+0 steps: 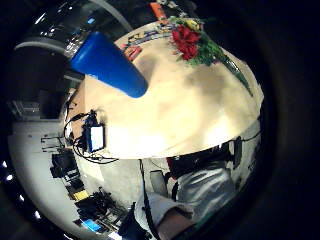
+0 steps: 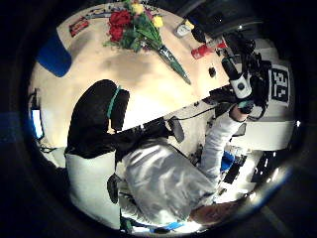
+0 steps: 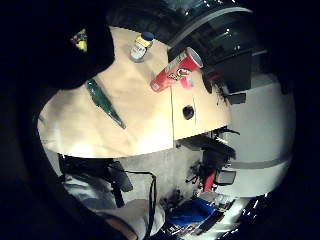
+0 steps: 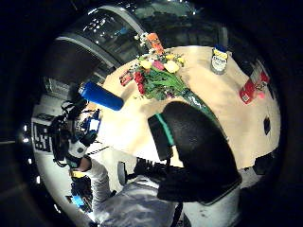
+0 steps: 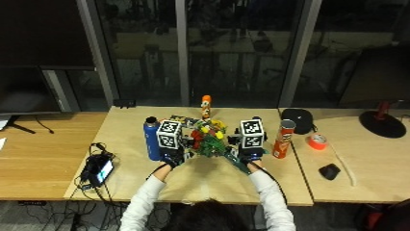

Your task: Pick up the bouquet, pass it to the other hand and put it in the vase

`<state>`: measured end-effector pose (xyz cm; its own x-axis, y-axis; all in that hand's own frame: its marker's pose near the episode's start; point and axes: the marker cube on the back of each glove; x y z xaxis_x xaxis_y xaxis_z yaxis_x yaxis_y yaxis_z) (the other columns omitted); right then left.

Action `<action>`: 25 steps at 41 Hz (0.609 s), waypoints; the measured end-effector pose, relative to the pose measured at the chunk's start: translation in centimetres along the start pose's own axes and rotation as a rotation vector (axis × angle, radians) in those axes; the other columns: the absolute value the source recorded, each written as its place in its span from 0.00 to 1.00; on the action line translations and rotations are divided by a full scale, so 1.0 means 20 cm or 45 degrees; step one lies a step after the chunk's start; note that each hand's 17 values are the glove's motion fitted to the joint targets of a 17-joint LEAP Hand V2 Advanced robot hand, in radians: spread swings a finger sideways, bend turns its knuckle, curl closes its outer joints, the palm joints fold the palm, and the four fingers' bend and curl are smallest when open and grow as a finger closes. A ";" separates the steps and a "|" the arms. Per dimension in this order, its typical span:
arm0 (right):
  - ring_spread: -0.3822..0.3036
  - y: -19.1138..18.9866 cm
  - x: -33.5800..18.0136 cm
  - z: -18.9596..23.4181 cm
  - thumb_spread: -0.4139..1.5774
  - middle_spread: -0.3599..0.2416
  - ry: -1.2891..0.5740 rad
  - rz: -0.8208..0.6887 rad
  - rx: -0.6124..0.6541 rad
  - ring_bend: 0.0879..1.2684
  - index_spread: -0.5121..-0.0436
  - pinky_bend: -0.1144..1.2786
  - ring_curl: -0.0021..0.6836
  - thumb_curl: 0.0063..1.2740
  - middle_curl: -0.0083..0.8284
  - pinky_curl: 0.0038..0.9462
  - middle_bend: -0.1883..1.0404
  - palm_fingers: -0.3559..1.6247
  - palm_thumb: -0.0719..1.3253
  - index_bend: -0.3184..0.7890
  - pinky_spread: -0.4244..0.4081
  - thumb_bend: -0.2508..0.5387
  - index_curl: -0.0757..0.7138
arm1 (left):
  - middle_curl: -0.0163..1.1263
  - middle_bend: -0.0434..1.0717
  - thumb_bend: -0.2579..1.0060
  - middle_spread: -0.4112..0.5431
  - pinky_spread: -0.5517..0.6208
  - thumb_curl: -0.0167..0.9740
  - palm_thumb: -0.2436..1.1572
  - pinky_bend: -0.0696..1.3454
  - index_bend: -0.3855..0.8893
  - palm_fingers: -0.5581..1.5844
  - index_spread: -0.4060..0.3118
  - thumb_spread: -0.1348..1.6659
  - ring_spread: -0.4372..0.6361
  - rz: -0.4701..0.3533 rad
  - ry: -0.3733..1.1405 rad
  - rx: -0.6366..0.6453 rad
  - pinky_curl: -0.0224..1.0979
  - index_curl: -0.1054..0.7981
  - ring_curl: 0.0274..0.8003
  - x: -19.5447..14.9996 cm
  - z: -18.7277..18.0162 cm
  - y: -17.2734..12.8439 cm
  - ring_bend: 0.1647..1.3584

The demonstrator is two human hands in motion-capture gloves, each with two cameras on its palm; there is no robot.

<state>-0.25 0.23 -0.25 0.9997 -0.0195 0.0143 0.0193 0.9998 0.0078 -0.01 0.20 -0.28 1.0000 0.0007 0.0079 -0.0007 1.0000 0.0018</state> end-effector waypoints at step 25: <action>0.67 0.07 -0.06 -0.11 0.78 0.57 -0.138 -0.139 -0.013 0.24 0.30 0.26 0.29 0.14 0.30 0.23 0.40 0.33 0.32 0.42 0.80 0.45 0.34 | 0.26 0.26 0.31 0.56 0.67 0.25 0.49 0.22 0.42 0.46 0.61 0.68 0.59 0.097 0.065 -0.024 0.24 0.35 0.28 0.07 0.03 0.12 0.30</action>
<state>-1.40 1.70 -2.51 0.9842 -0.1285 0.1215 0.1289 0.9916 0.0051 1.32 2.59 0.42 0.9962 0.0761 -0.0434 -0.0769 0.9969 -0.0159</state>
